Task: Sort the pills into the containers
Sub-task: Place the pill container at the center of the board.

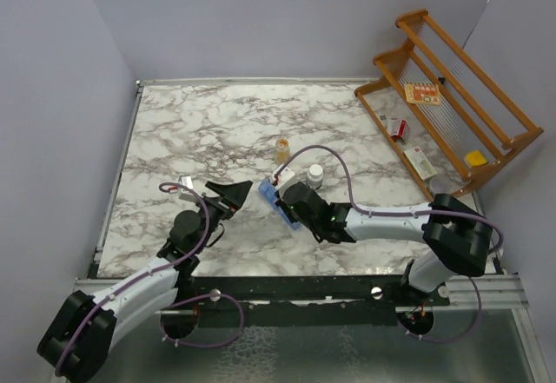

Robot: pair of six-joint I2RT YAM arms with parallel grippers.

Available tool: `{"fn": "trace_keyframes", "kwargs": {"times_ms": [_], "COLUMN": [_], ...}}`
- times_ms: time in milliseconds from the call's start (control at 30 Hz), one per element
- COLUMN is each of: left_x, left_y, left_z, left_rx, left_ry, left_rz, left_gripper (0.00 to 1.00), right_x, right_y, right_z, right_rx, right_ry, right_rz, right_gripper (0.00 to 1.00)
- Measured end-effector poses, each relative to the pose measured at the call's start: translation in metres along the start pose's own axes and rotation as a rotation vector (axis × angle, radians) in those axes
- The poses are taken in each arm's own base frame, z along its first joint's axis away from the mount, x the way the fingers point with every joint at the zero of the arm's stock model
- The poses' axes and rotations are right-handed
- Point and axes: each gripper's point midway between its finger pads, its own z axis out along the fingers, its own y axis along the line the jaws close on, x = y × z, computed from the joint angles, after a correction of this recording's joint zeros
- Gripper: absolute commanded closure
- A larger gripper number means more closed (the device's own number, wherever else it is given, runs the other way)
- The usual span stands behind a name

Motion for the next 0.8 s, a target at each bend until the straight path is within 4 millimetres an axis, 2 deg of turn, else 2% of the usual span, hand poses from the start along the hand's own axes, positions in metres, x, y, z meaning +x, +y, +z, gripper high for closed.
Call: {"fn": "trace_keyframes", "kwargs": {"times_ms": [500,533,633,667,800], "left_x": [-0.002,-0.001,-0.001,-0.001,-0.001], "left_y": [0.01,0.011,0.012,0.012,0.011], "left_z": [-0.003,-0.003,-0.003,-0.003,-0.004], "left_rx": [-0.036,-0.039,-0.043,-0.044,-0.041], "left_ry": [-0.007,-0.006,-0.004,-0.004,-0.005], "left_rz": [0.066,0.069,0.075,0.077,0.08], "left_gripper": [0.01,0.01,0.01,0.01,0.01], "right_x": [0.016,0.016,0.014,0.014,0.014], "right_y": [-0.017,-0.017,-0.015,-0.015,-0.014], "right_z": [0.019,0.019,0.02,0.02,0.02], "right_rx": [0.018,0.016,0.002,0.0,-0.003], "right_ry": [0.054,0.053,0.05,0.05,0.048], "right_rz": [0.054,0.061,0.075,0.074,0.081], "right_gripper": [0.99,0.93,0.65,0.6,0.5]}}
